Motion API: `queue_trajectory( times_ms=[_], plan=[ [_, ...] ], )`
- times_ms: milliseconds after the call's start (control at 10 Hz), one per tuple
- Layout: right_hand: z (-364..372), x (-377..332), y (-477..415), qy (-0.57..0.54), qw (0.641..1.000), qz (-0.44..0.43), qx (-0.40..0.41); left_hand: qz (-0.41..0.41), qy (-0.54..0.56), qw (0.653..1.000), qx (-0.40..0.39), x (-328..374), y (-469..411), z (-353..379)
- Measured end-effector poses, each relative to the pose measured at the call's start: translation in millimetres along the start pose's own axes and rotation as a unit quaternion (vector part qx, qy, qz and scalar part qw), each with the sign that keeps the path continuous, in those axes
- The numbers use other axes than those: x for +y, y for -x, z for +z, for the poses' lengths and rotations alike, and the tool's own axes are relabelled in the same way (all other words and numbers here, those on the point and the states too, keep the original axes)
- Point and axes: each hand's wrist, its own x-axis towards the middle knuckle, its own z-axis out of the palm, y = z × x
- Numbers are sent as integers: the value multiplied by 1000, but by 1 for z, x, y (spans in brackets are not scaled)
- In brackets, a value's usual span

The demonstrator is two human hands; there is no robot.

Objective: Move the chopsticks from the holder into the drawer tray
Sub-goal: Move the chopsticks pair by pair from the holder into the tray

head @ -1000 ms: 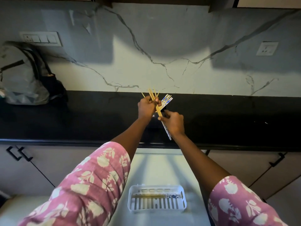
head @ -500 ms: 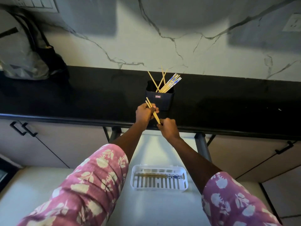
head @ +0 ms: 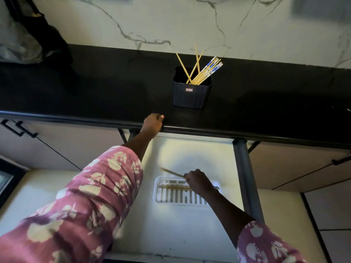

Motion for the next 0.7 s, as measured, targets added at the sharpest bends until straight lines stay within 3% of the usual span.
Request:
queue_trajectory(
  times_ms=[100, 200, 500, 700],
  plan=[
    [21, 4, 4, 45, 998, -10, -38, 13, -148, 987, -55, -12, -17, 6],
    [34, 6, 5, 53, 997, -4, -61, 6, -198, 977, -83, -19, -28, 10],
    [49, -5, -5, 50, 993, -8, -107, -55, -228, 968, -87, -10, -44, 21],
    [42, -4, -16, -38, 989, 78, -119, -69, -232, 965, -98, -10, -49, 22]
  ],
)
